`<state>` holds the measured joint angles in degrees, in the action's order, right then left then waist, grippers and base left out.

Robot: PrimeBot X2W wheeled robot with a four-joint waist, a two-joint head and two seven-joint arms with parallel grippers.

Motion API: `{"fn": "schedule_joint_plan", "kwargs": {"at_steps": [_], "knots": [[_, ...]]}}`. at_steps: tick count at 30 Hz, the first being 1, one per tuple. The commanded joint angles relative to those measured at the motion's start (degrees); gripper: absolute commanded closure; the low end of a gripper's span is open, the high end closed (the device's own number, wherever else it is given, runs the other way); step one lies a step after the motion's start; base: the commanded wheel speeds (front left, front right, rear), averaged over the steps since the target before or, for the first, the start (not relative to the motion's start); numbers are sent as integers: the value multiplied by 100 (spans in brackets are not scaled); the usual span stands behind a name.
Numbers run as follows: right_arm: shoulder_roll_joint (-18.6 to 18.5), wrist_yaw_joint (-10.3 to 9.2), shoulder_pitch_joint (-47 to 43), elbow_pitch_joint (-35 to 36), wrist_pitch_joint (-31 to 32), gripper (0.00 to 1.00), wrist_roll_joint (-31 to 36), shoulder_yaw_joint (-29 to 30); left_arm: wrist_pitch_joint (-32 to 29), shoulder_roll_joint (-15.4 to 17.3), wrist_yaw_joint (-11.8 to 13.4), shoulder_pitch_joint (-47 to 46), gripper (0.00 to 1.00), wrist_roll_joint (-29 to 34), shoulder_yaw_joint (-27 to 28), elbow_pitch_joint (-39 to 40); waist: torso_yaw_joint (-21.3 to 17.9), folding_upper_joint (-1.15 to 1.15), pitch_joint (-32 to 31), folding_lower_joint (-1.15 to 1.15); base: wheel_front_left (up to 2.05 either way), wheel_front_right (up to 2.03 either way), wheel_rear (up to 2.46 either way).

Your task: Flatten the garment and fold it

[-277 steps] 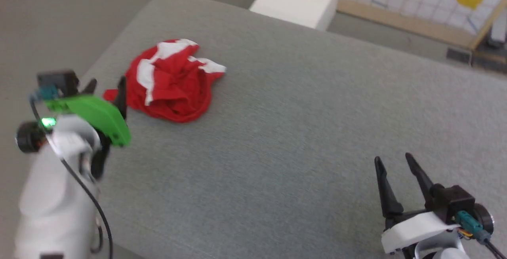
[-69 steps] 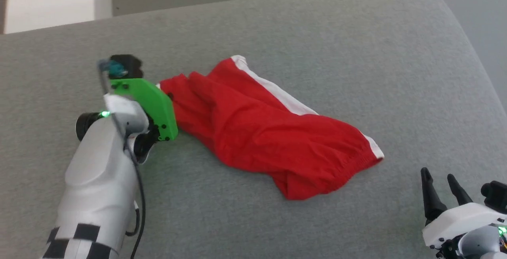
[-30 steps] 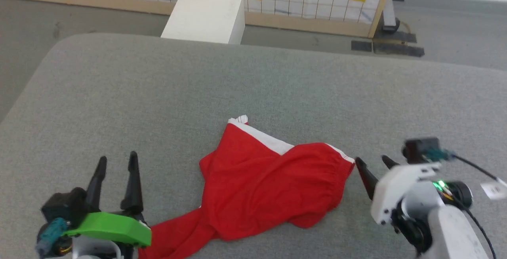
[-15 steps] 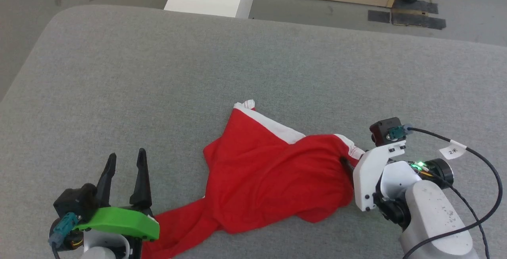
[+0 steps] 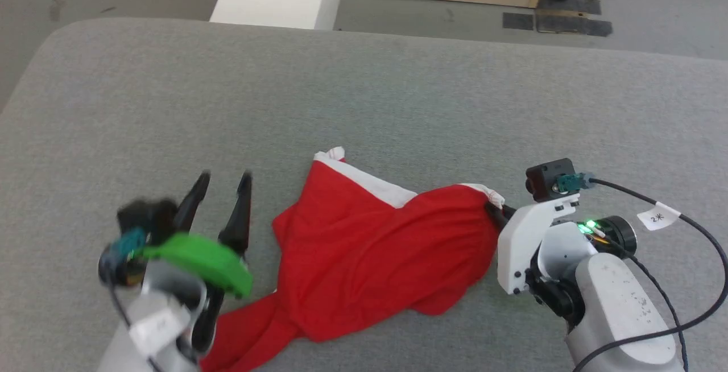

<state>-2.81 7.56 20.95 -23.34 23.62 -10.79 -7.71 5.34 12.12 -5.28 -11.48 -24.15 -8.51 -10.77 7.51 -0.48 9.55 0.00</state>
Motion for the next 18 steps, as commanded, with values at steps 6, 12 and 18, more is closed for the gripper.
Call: {"fn": "schedule_joint_plan", "kwargs": {"at_steps": [6, 12, 18], "knots": [[-7, -8, -612, 712, 87, 100, -217, 105, -689, 159, -161, -1137, 0, -35, -542, -380, -620, 48, 120, 0, 0, 0, 0], [-7, -8, -1379, 1563, 255, 100, -239, 623, -974, 262, -201, -1520, 0, -107, -914, -745, -1087, 48, 198, 0, 0, 0, 0], [-7, -8, -1797, 2015, 315, 100, -419, 856, -1610, 319, -212, -1821, 0, -175, -1285, -1140, -1365, 48, 367, 0, 0, 0, 0]]}}
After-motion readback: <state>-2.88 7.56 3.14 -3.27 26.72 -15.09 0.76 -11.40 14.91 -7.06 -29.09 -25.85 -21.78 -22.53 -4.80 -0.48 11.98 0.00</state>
